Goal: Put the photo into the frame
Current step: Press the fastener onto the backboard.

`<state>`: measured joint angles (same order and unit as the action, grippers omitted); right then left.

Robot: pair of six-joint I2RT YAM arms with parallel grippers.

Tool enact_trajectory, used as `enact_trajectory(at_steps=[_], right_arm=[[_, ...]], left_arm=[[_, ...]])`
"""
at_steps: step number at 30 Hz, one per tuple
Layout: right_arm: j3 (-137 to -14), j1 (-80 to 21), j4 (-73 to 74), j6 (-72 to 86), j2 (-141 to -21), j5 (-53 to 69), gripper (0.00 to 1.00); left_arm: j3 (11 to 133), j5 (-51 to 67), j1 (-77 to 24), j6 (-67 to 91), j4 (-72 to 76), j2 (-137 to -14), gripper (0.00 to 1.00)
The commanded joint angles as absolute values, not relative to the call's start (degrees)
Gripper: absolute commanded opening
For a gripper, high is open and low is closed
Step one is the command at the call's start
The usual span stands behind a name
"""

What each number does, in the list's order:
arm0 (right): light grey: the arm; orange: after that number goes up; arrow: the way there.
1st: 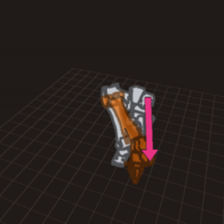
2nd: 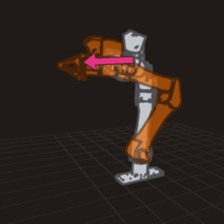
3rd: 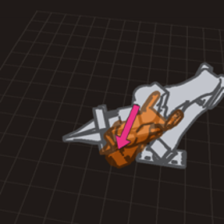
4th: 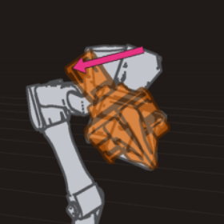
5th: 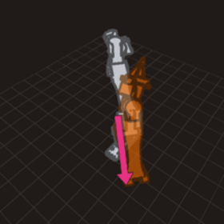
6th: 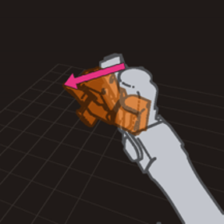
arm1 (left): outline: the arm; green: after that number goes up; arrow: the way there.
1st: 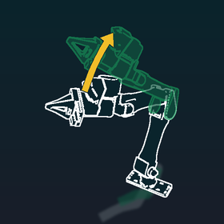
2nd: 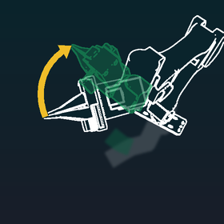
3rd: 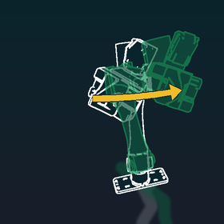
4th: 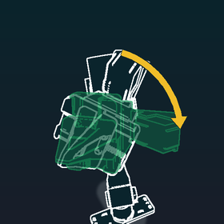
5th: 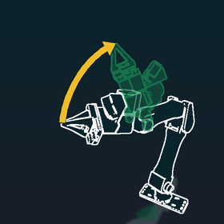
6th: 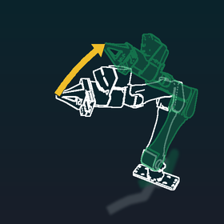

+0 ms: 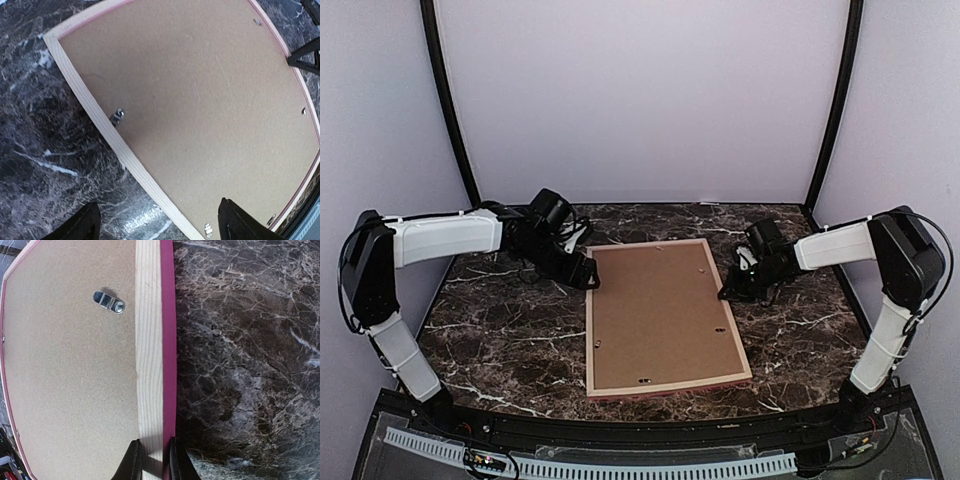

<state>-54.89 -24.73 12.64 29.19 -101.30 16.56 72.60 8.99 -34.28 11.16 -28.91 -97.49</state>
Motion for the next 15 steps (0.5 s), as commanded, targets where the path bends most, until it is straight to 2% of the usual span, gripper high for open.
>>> enact_trajectory(at_steps=[1,8,15], right_arm=[[-53.7,-23.9,10.8,32.3,-103.5,17.1,0.07],[-52.9,-23.8,9.8,32.3,-103.8,17.9,0.07],[-52.2,-23.8,9.6,32.2,-103.8,18.4,0.07]], left_arm=[[66.7,10.2,-38.2,13.5,-30.4,-94.1,0.84],[62.6,4.9,-47.2,17.8,-32.1,-94.0,0.86],[60.8,3.7,-49.0,19.8,-31.3,-96.3,0.81]])
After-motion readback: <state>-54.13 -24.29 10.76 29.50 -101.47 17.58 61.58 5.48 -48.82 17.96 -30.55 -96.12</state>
